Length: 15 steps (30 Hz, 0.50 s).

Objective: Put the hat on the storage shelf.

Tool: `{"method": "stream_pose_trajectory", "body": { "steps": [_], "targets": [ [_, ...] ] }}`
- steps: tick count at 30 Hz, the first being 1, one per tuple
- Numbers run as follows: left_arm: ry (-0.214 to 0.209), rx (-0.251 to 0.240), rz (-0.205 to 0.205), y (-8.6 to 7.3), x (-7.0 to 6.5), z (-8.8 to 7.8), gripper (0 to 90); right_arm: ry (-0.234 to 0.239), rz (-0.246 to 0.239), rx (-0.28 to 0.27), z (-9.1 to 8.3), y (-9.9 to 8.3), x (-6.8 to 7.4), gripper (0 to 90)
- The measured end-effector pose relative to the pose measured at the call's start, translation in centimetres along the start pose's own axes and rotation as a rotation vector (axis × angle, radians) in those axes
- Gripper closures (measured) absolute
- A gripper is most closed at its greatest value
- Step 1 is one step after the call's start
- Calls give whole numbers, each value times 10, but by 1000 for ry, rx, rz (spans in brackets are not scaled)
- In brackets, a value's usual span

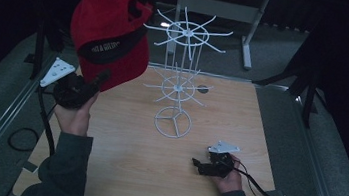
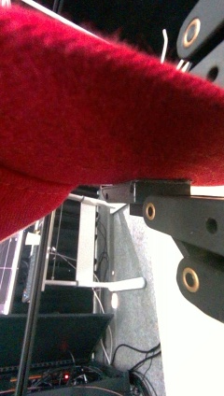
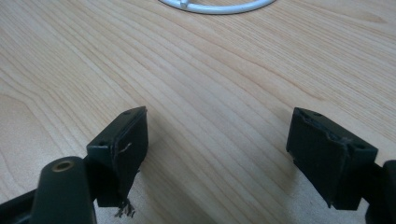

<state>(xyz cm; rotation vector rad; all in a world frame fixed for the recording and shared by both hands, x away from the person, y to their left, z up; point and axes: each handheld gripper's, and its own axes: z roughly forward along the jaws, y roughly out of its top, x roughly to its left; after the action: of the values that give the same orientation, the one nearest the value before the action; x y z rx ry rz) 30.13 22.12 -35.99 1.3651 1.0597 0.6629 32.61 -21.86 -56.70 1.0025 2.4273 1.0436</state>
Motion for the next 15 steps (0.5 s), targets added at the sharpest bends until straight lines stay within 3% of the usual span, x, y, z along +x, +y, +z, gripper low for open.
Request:
{"method": "stream_pose_trajectory", "body": {
  "steps": [8, 15],
  "targets": [
    [-17, 8, 22, -2, -5, 1, 849, 0, 1, 1, 0, 0, 0, 204],
    [-24, 20, 17, -9, -5, 4, 849, 0, 0, 0, 0, 0, 0, 205]
  ]
}}
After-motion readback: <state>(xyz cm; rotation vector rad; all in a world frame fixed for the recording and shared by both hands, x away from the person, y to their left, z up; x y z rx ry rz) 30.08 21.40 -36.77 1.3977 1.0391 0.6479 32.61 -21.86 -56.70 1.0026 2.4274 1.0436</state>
